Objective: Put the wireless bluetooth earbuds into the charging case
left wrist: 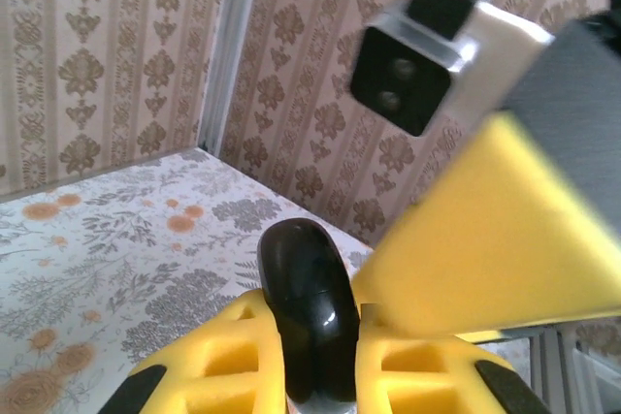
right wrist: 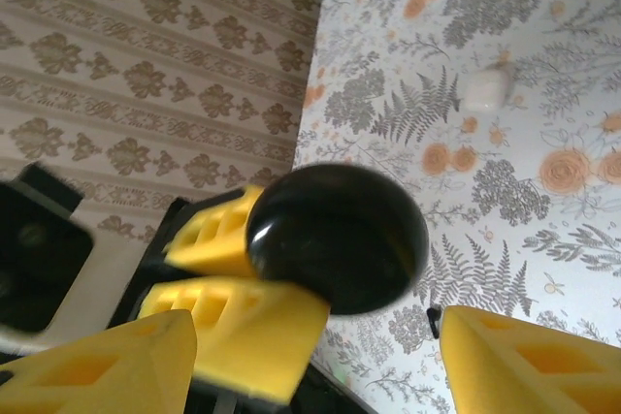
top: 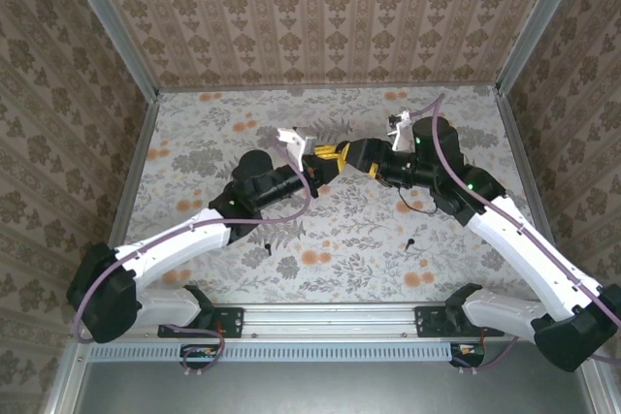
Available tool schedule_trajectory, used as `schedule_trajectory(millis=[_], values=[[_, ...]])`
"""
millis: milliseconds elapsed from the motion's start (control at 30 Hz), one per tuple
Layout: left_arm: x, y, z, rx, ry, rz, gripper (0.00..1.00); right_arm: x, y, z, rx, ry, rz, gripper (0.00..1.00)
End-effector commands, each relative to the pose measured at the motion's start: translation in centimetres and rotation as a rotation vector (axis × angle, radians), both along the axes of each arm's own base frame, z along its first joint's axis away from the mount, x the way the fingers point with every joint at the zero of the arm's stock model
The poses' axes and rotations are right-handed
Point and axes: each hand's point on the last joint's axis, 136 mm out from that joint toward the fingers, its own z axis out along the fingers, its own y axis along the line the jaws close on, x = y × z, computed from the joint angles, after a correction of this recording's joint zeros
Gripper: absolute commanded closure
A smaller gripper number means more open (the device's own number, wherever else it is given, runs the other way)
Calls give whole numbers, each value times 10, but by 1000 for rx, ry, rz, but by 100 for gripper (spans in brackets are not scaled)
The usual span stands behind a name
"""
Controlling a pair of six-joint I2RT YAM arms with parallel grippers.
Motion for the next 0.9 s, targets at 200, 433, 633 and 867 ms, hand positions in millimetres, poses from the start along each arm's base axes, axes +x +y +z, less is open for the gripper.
schedule_trajectory(millis=[200, 433, 633, 867], values=[[-4, 46, 57, -222, 54, -31, 100, -9, -9, 64, 93, -269, 67, 31], [-16, 65, 89, -329, 81, -83, 100, -2, 14, 88, 223, -358, 178, 31], [-24, 68, 104, -394, 95, -134, 99, -3, 36, 105, 309, -406, 280, 33], [-27, 65, 112, -438, 109, -189, 99, -4, 46, 107, 327, -403, 322, 44]])
